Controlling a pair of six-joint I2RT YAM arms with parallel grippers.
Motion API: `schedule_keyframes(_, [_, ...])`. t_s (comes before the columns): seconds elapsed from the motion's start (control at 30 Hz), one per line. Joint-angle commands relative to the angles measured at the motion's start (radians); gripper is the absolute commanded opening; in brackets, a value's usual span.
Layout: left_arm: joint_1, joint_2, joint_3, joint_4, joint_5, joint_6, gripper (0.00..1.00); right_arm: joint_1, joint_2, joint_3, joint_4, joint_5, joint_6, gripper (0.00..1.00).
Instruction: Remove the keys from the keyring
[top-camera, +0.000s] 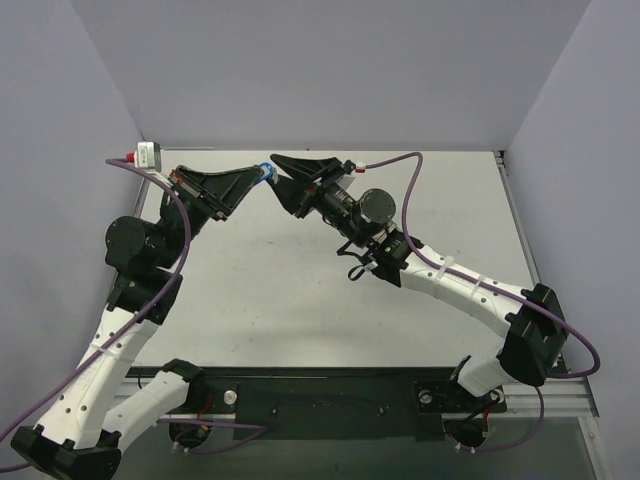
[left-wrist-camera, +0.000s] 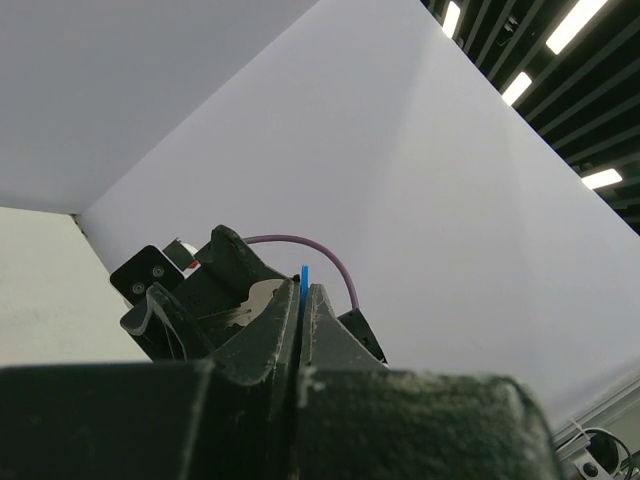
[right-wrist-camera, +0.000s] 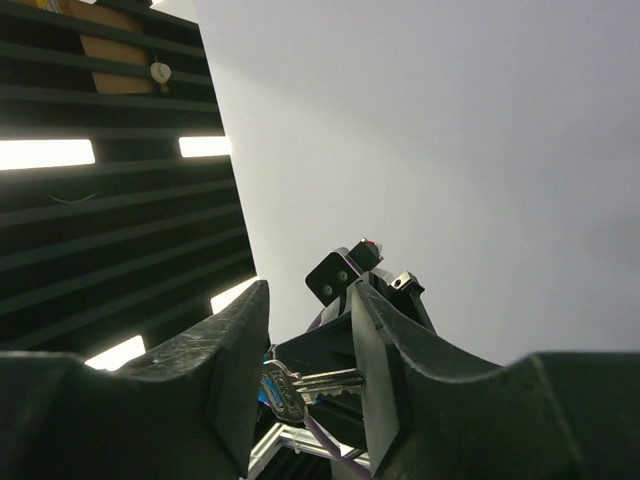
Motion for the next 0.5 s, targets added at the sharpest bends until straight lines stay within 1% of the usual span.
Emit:
schedule_keyframes(0.0, [-0.002, -0.019, 0.006, 0.029, 0.000, 0.019, 0.00, 0.005, -0.040, 0.003, 0.078, 0.020, 0.412, 0.32])
schedule_keyframes(0.17, [-0.002, -0.026, 0.003, 0.006, -0.007, 0.027, 0.00, 0.004, -0.046, 0.000, 0.069, 0.019, 0.401, 0.30])
schedule_keyframes(0.4, [-0.002, -0.049, 0.009, -0.074, -0.033, 0.061, 0.00, -0.004, -0.060, -0.010, 0.058, 0.019, 0.384, 0.29])
schedule_keyframes(0.47, [-0.002, -0.060, 0.009, -0.108, -0.050, 0.073, 0.00, -0.009, -0.069, -0.018, 0.055, 0.023, 0.374, 0.25])
